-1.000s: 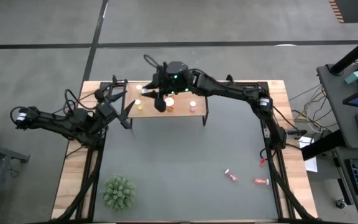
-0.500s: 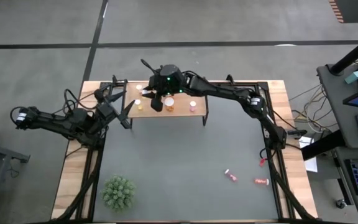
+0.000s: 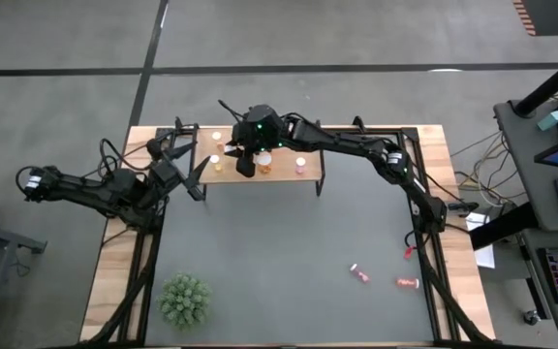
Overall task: Pick and place medicine bottles onto shelf by color
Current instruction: Put the yellow pill bottle on the shelf aligned with the yellow pill bottle
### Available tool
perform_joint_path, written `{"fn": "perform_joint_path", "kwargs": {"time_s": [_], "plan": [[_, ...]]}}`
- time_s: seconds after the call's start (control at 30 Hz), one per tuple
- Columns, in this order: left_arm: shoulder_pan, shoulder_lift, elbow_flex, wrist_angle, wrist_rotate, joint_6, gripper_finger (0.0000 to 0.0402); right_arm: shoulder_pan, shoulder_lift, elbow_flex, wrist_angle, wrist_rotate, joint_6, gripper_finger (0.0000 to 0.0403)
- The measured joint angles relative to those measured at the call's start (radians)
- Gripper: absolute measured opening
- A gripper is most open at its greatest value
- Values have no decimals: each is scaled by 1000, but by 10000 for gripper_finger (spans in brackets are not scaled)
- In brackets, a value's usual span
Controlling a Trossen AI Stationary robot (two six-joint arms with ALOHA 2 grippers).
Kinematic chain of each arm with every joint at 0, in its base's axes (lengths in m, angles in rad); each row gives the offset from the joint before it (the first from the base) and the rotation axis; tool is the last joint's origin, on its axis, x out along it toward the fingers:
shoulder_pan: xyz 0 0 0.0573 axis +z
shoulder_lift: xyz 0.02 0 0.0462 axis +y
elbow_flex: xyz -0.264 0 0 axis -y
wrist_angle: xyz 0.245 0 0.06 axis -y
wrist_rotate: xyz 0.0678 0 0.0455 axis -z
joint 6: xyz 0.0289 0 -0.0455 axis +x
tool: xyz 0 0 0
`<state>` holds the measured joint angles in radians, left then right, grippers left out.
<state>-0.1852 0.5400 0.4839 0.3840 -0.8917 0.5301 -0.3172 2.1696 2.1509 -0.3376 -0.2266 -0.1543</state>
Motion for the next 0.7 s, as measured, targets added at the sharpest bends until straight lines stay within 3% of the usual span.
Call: {"fn": "perform_joint_path", "kwargs": {"time_s": [0.13,0.7], "plan": [[0,0,0,0,0,0,215,0,0,0,-19,68,-30,112],[0,0,0,0,0,0,215,0,0,0,-26,71,-2,143]]}}
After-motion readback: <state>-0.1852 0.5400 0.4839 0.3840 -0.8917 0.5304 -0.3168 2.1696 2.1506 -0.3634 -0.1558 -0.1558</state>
